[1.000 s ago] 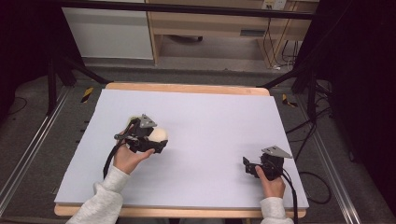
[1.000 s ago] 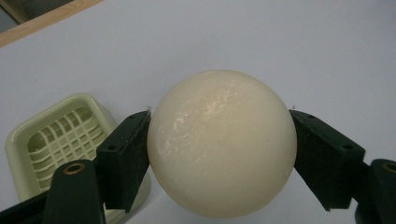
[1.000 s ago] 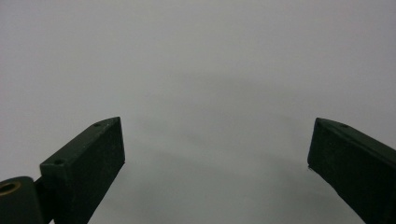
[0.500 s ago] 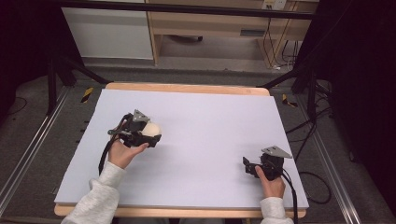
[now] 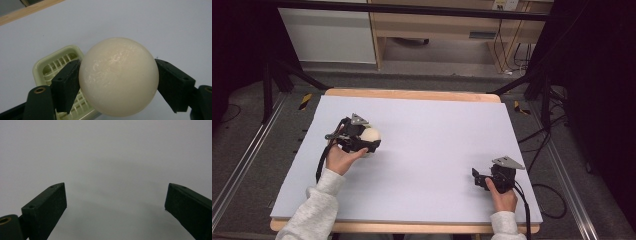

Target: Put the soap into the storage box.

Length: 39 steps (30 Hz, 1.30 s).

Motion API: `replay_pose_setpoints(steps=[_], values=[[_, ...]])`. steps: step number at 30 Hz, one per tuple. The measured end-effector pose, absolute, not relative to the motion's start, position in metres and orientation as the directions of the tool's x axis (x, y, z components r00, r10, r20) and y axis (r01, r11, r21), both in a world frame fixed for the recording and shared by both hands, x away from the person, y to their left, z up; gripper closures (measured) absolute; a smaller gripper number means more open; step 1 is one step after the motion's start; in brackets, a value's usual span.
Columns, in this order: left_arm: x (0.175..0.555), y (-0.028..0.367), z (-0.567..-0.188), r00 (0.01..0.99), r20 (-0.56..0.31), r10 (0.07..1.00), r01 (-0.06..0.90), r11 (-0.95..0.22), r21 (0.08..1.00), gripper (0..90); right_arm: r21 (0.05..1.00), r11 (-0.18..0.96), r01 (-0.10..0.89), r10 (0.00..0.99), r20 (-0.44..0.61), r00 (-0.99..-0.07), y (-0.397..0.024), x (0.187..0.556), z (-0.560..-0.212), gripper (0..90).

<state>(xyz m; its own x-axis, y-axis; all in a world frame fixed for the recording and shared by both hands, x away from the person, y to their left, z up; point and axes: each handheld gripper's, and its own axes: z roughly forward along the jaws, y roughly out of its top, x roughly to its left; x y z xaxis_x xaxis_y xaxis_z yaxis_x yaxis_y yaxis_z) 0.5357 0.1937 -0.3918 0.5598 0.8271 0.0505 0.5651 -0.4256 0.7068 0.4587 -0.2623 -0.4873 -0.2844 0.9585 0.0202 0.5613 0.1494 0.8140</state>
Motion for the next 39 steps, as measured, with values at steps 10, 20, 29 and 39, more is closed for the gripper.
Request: replay_pose_setpoints(steps=[10,20,29,39], values=[[0.544,0.201,-0.394,0.545,0.044,0.837,0.578,-0.413,0.704,24.2,0.814,0.148,0.561,0.959,0.021,-0.284,-0.263,0.459,-0.487,4.3],[0.55,0.208,-0.396,0.527,0.042,0.849,0.584,-0.398,0.708,24.2,0.814,0.149,0.562,0.959,0.021,-0.284,-0.262,0.459,-0.487,4.3],[0.555,0.214,-0.399,0.505,0.039,0.862,0.601,-0.384,0.701,24.2,0.814,0.149,0.562,0.958,0.021,-0.285,-0.263,0.459,-0.487,4.3],[0.561,0.221,-0.402,0.49,0.043,0.87,0.612,-0.379,0.694,24.2,0.813,0.149,0.562,0.959,0.021,-0.284,-0.263,0.459,-0.487,4.3]])
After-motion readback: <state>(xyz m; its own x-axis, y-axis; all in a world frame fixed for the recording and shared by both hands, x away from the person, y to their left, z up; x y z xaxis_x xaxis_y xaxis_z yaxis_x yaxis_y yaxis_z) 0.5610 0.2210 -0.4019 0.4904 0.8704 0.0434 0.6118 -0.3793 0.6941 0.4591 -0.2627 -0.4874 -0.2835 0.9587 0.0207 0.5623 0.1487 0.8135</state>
